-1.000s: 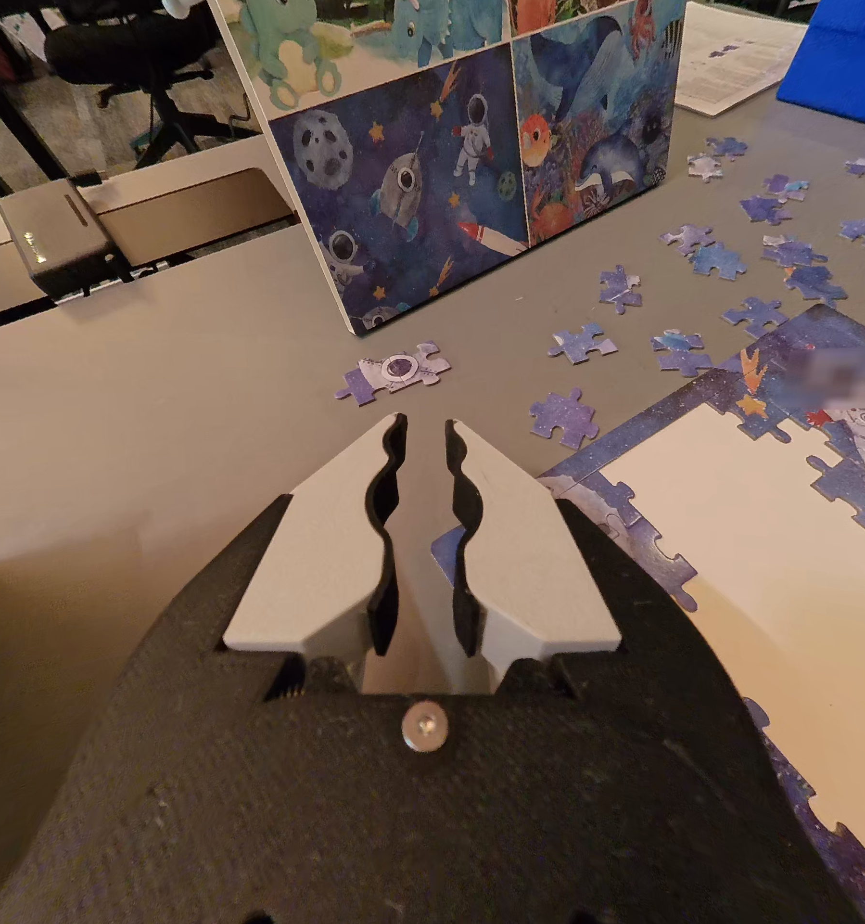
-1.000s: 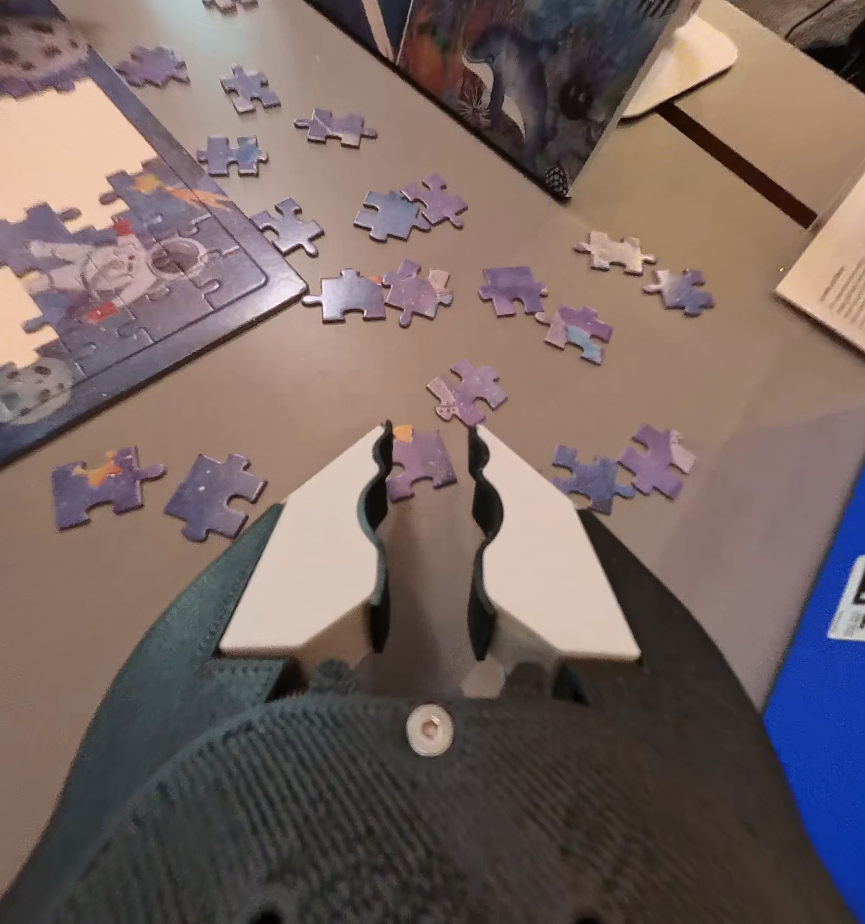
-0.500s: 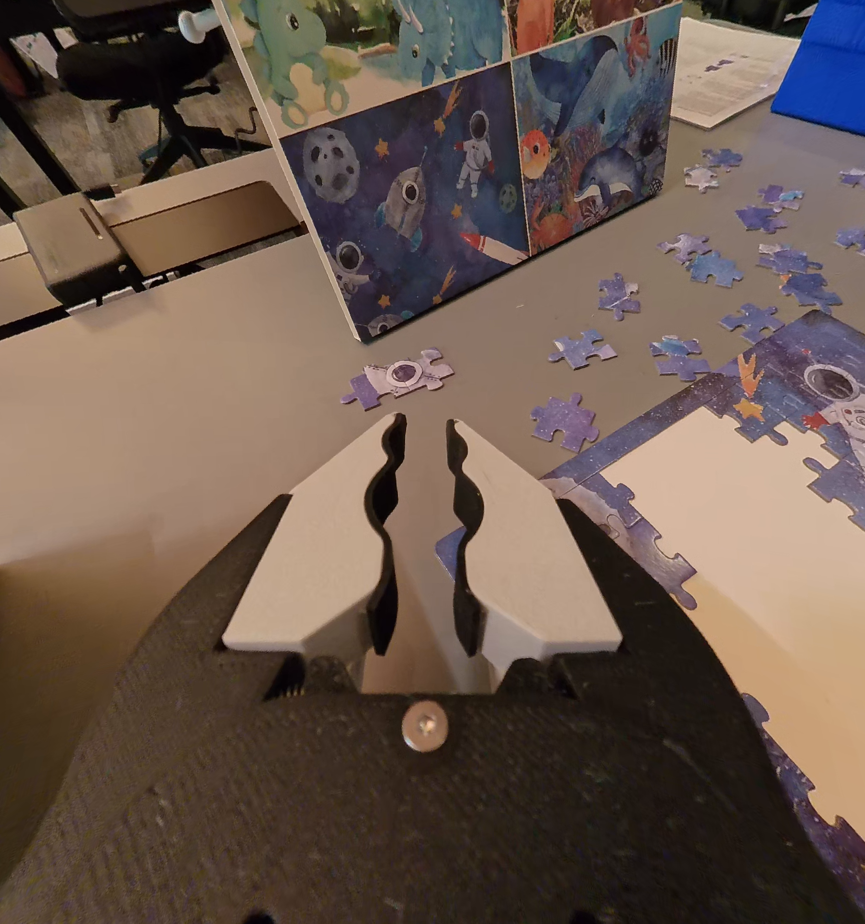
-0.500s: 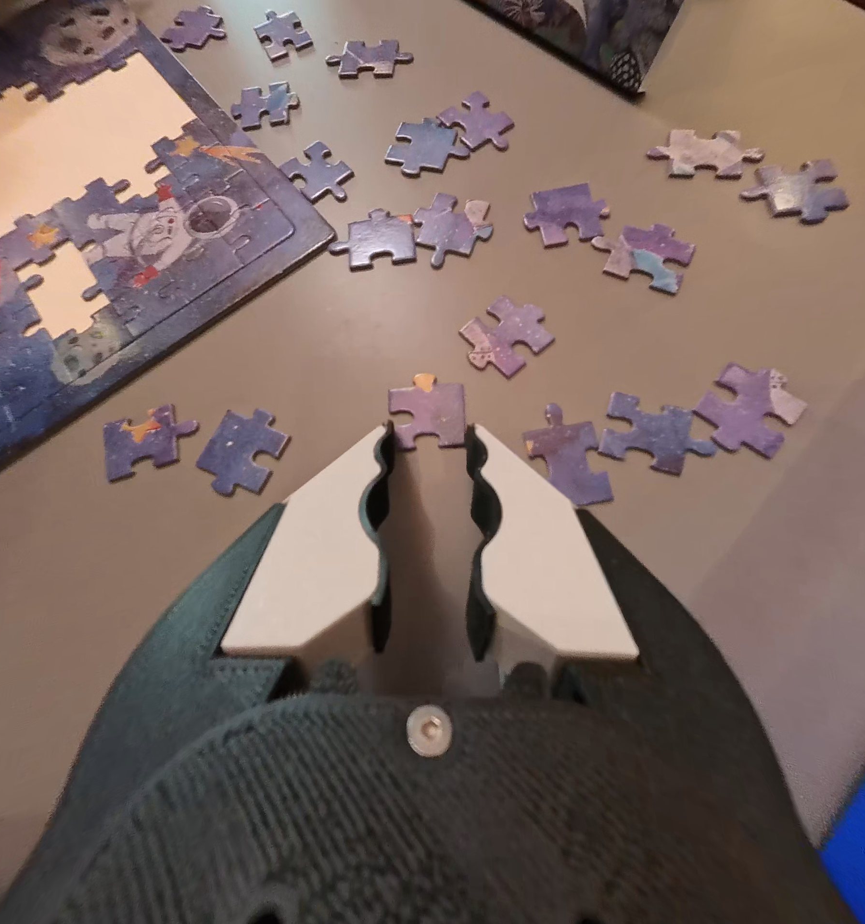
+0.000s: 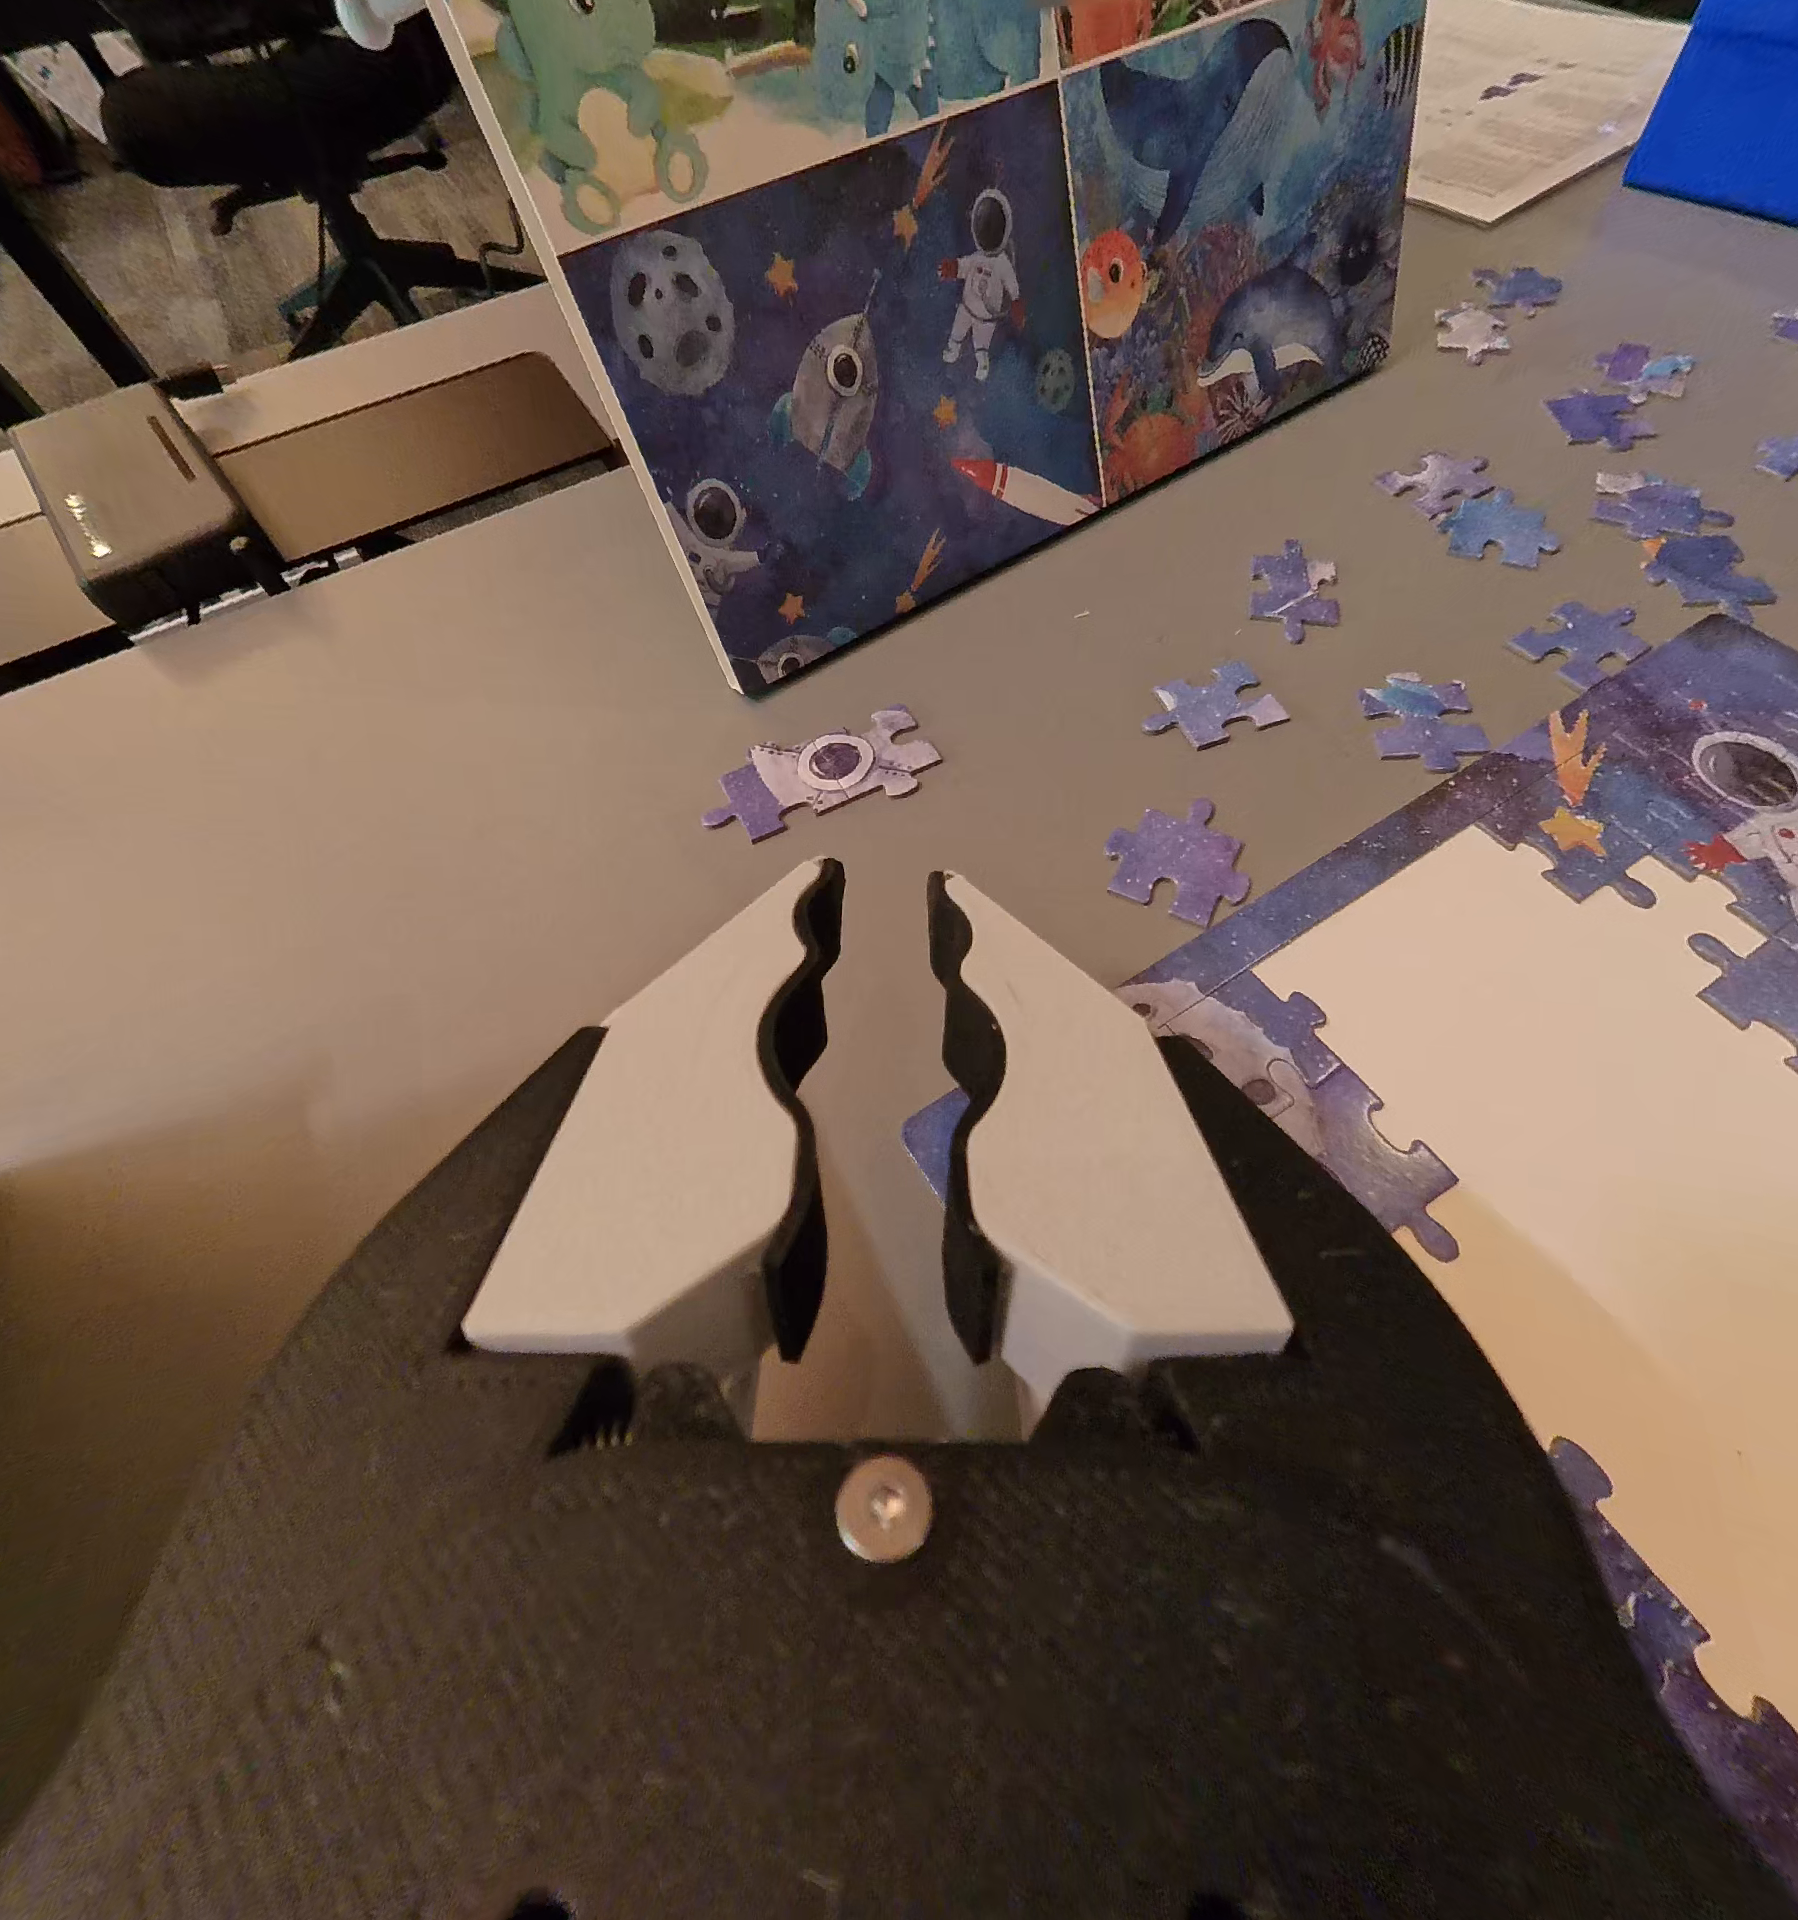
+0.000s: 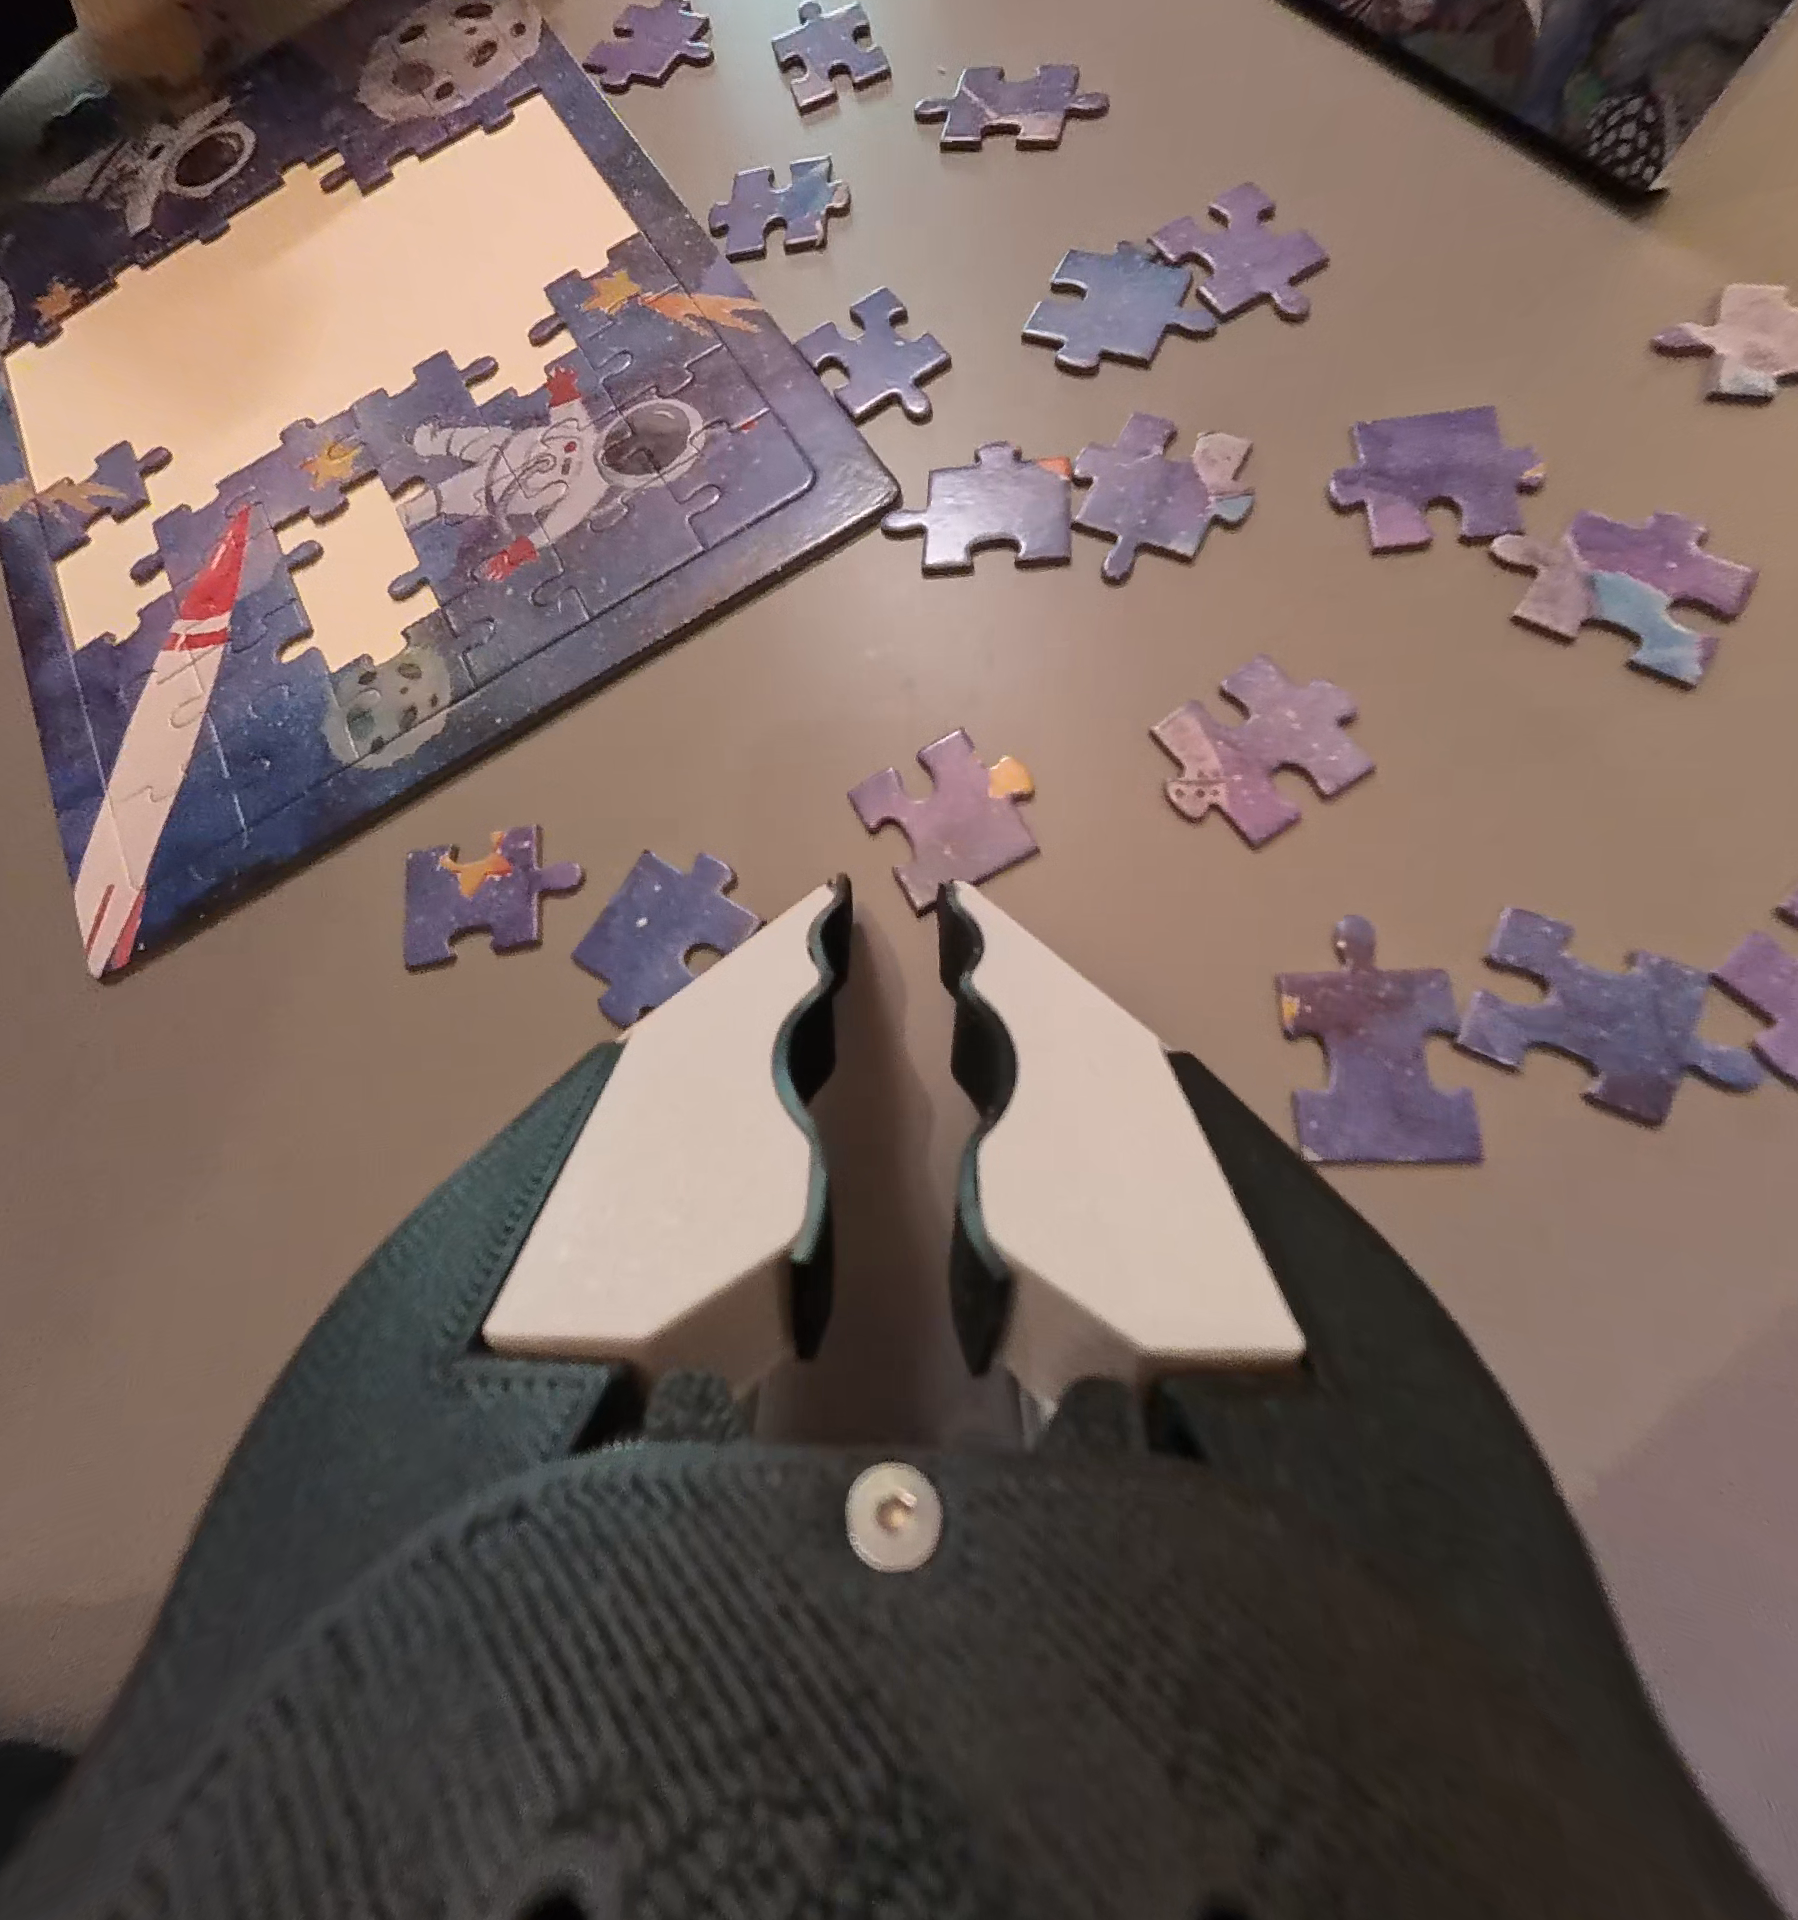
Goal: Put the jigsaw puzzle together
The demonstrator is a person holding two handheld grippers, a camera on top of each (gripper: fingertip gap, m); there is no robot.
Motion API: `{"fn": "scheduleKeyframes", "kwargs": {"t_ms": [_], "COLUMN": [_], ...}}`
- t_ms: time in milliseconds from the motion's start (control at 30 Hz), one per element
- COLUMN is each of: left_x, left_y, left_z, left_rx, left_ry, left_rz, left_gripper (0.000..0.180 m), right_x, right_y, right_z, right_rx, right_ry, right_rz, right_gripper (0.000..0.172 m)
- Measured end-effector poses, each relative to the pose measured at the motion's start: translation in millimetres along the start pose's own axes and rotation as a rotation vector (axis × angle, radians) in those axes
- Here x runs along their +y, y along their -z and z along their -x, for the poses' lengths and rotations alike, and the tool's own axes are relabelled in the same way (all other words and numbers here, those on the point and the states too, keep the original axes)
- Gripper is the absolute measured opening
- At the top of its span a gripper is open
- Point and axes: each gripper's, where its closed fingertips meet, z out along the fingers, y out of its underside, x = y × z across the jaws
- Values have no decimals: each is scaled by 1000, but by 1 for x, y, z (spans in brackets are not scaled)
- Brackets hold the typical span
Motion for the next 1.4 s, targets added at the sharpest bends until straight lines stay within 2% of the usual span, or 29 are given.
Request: {"fn": "scheduleKeyframes", "kwargs": {"t_ms": [200,267,367,433,467,533,600,700,1400], "left_x": [0,0,0,1,1,1,2,2,3], "left_y": [0,0,0,0,-1,-1,-1,-1,-2], "left_z": [0,0,0,0,0,0,0,0,-1], "left_rx": [-1,-2,-2,-4,-5,-6,-8,-9,-10], "left_ry": [-4,-4,-4,-8,-9,-12,-13,-13,-24], "left_rz": [3,2,3,5,6,10,12,12,21], "left_gripper": [15,15,15,15,15,15,15,15,15], "right_x": [-1,-8,-53,-82,-87,-76,-58,-52,-45], "right_y": [-1,1,16,35,40,31,14,-1,-11], "right_z": [2,3,4,-4,-7,-14,-14,-8,-10], "right_rx": [-5,-7,25,117,159,227,233,210,217], "right_ry": [7,18,40,53,68,119,155,175,179], "right_rz": [1,-42,-315,-521,-558,-458,-312,-232,-160], "right_gripper": [12,13,34,50,50,44,29,26,26]}}
